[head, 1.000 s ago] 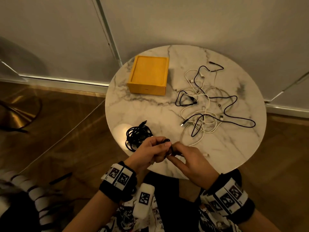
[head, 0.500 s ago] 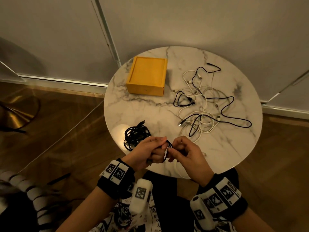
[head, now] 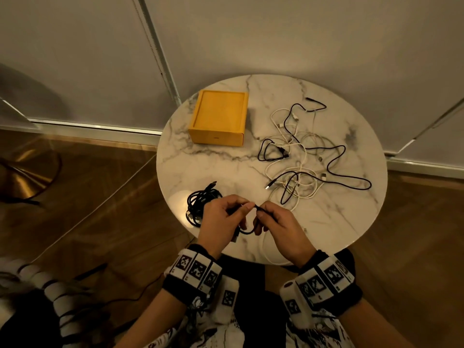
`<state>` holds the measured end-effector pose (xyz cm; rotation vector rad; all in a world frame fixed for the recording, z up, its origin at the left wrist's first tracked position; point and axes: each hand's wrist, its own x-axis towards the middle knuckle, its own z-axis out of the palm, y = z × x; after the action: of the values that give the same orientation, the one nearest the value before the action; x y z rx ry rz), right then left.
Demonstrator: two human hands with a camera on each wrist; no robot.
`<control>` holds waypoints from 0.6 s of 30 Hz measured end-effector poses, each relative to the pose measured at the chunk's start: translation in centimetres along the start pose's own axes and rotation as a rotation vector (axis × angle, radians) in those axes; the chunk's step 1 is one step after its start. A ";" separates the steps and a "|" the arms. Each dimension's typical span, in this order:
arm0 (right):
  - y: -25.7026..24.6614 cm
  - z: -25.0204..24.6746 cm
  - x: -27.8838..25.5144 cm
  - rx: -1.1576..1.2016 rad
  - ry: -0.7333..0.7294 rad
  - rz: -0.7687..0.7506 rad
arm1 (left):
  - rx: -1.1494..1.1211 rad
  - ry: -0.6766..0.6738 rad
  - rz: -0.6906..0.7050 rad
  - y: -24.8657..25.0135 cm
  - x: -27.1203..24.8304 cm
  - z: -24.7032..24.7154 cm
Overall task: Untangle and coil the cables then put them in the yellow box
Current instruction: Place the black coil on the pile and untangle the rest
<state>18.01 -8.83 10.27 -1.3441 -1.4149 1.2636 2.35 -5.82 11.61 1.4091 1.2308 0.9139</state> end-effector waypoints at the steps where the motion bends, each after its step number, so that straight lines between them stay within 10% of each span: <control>1: -0.1 -0.1 -0.1 0.006 0.004 -0.005 | 0.017 -0.011 0.016 0.1 0.2 -0.3; 12: -0.5 -3.2 -0.3 -0.444 0.330 -0.251 | -0.038 -0.011 0.098 0.7 0.5 0.1; 18: -2.4 -3.9 -0.2 0.256 0.424 0.090 | -0.058 -0.018 0.180 1.9 0.8 2.5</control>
<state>21.33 -8.35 13.38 -1.4059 -0.8786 1.0906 5.28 -5.47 12.86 1.4960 1.0679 1.0496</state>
